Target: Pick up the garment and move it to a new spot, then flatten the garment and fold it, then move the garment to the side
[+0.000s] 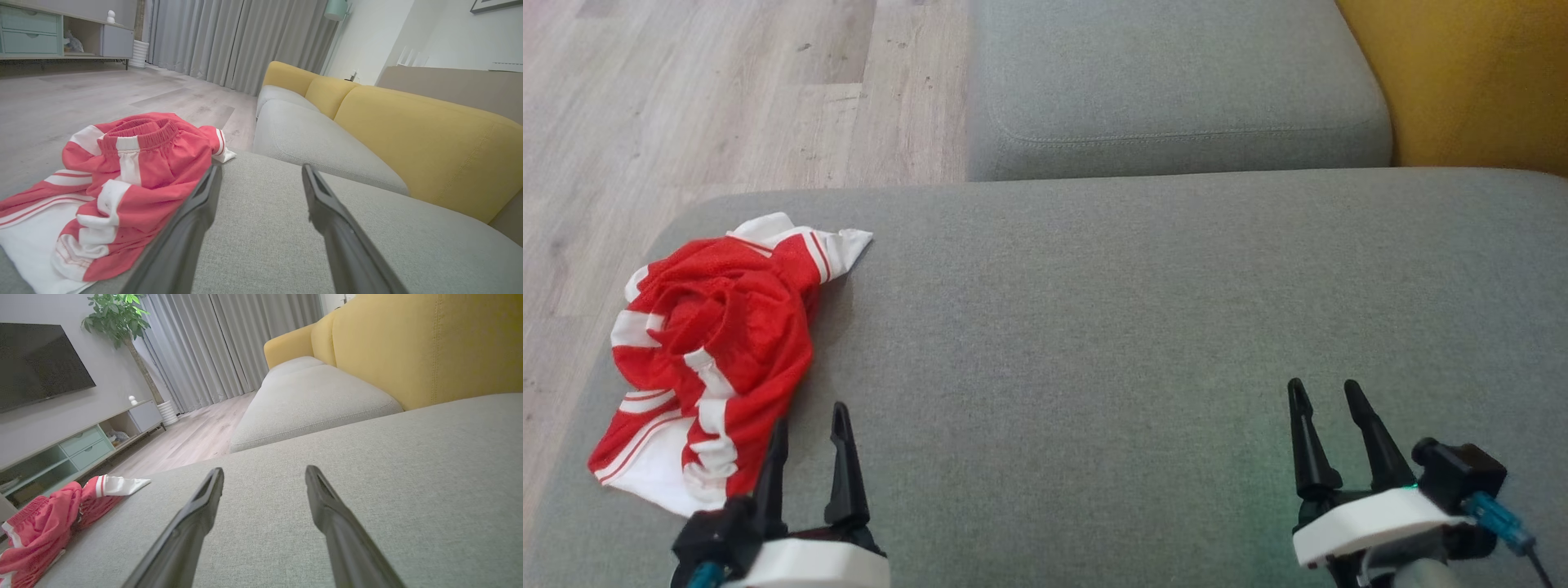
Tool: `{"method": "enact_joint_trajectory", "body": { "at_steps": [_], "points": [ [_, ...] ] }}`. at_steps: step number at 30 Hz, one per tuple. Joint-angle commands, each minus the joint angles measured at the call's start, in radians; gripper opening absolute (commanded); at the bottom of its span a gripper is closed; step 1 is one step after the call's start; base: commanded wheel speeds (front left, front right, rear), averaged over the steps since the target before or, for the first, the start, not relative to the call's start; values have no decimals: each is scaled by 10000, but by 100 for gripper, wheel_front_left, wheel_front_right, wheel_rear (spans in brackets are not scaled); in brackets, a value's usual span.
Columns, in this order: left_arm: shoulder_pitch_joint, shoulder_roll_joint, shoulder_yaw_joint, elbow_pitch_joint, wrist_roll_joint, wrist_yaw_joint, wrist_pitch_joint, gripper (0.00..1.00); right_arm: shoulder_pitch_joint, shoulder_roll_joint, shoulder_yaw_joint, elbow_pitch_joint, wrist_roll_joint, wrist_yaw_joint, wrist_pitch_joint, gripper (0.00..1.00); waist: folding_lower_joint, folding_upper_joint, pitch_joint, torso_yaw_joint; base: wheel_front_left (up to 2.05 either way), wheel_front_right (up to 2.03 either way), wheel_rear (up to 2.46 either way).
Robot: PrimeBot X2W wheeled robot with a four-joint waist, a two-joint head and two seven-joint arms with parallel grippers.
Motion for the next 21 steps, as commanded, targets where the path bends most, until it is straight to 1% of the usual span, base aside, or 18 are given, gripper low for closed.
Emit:
{"method": "enact_joint_trajectory", "body": {
  "at_steps": [1, 6, 11, 21],
  "points": [
    [-250, 58, 97, -401, 378, 39, -172, 100, -185, -81, 178, -316, -459, 66, -182, 100, 0, 0, -11, -4, 0, 0, 0],
    [-212, 60, -2, -299, 932, 25, -320, 100, -142, -85, 173, -272, -1114, 70, -329, 100, 0, 0, -55, -24, 0, 0, 0],
    [-176, 62, -26, -195, 1183, 82, -439, 100, -113, -88, 171, -262, -1652, 72, -447, 100, 0, 0, -78, -58, 0, 0, 0],
    [-157, 67, -161, -210, 2166, 236, -736, 100, -49, -96, 47, -285, -2808, 78, -742, 100, 0, 0, -152, -75, 0, 0, 0]
  ]
}}
